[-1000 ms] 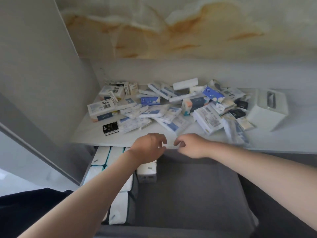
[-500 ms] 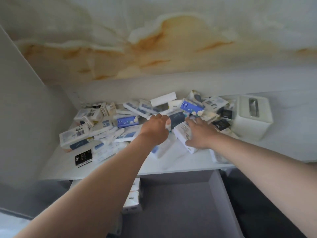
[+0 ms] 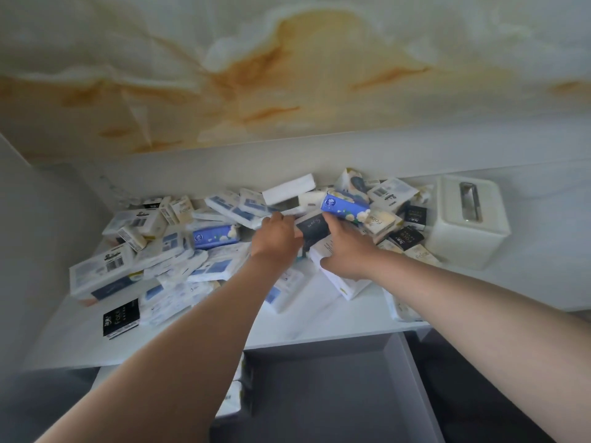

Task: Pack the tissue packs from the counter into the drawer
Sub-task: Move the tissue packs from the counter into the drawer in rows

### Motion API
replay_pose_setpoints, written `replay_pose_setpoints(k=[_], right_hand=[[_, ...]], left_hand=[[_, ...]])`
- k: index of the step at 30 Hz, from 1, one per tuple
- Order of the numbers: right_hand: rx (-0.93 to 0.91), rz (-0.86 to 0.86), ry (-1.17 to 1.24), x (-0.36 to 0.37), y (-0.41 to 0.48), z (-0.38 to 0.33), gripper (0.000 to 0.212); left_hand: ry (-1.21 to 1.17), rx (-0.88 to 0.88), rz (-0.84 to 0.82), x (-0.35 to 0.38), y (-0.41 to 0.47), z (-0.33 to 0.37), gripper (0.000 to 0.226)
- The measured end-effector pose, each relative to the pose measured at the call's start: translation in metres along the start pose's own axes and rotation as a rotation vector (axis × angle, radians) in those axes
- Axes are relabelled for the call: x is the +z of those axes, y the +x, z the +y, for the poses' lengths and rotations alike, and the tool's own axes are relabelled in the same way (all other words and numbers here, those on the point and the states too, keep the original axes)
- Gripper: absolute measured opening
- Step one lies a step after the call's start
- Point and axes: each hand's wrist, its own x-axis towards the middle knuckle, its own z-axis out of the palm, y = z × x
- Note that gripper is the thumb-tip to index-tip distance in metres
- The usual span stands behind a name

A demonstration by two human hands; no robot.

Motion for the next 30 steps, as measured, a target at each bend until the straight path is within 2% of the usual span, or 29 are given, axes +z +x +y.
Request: replay_pose_setpoints(k=[5, 8, 12, 16, 20, 24, 27, 30], right_hand=[[-0.09, 0.032, 0.044, -0.008, -0.014, -0.004, 0.094], [-0.158, 0.074, 0.077, -0.01, -0.025, -0.011, 0.093], [-0.248, 0.172, 0.285, -0.014, -0.036, -0.03, 0.094], [-0.191, 0.193, 0.48, -0.009, -0.047, -0.055, 0.095], [-0.241, 0.194, 0.596, -0.002, -0.065, -0.085, 0.064], [-0.22, 0.144, 0.562, 0.01, -0.088, -0.109, 0.063], [-0.219, 0.019, 0.516, 0.018, -0.108, -0.125, 0.055], [-0.232, -0.104, 0.44, 0.033, -0.12, -0.135, 0.063]], left_hand=[[-0.063, 0.168, 0.227, -0.021, -0.016, -0.015, 0.036], [-0.143, 0.194, 0.248, -0.038, -0.027, -0.027, 0.038], [-0.328, 0.19, 0.283, -0.062, -0.049, -0.045, 0.038], [-0.488, 0.148, 0.265, -0.078, -0.081, -0.062, 0.034], [-0.57, 0.086, 0.228, -0.087, -0.115, -0.082, 0.029], [-0.577, 0.092, 0.221, -0.094, -0.146, -0.109, 0.024], [-0.477, 0.094, 0.153, -0.095, -0.173, -0.135, 0.034], [-0.349, 0.164, 0.112, -0.083, -0.203, -0.159, 0.041]])
